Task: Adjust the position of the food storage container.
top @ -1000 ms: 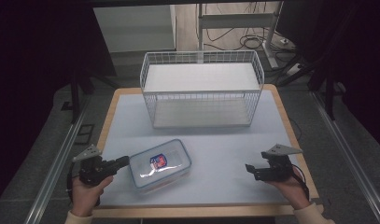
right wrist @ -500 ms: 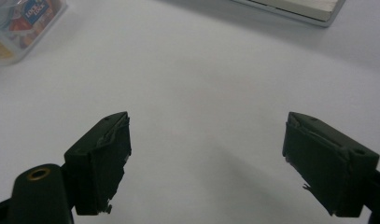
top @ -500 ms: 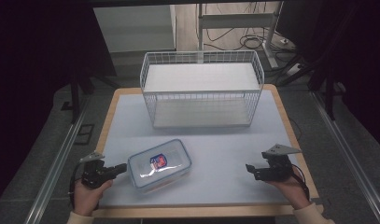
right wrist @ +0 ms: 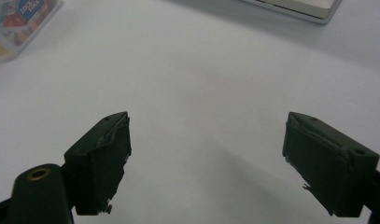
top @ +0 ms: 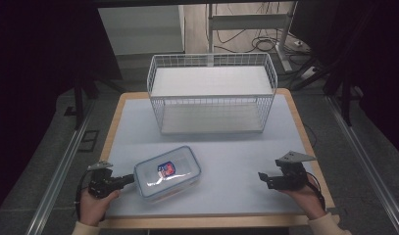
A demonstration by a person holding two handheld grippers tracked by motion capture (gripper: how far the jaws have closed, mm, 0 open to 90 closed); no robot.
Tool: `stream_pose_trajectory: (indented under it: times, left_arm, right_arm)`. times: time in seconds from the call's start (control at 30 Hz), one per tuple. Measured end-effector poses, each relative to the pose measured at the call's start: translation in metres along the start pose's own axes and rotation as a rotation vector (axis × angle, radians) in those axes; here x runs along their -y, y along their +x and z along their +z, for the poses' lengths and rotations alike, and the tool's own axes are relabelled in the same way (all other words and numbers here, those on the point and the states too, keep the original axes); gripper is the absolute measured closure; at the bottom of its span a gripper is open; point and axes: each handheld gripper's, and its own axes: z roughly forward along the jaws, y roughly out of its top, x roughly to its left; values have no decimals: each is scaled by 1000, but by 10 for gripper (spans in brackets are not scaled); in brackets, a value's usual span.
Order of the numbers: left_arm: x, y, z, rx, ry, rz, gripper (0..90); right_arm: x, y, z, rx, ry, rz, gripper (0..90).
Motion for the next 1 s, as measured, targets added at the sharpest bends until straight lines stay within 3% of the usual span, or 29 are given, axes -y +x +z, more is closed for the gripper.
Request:
stream_pose_trajectory:
  times: [0.7, 1.0]
  left_arm:
    - [-21, -3, 26, 17, 30, -12, 896]
    - [-33, -17, 44, 29, 54, 22, 896]
  right_arm:
    - [-1, -1, 0, 11, 5, 12, 153]
    - [-1, -1, 0, 13, 7, 11, 153]
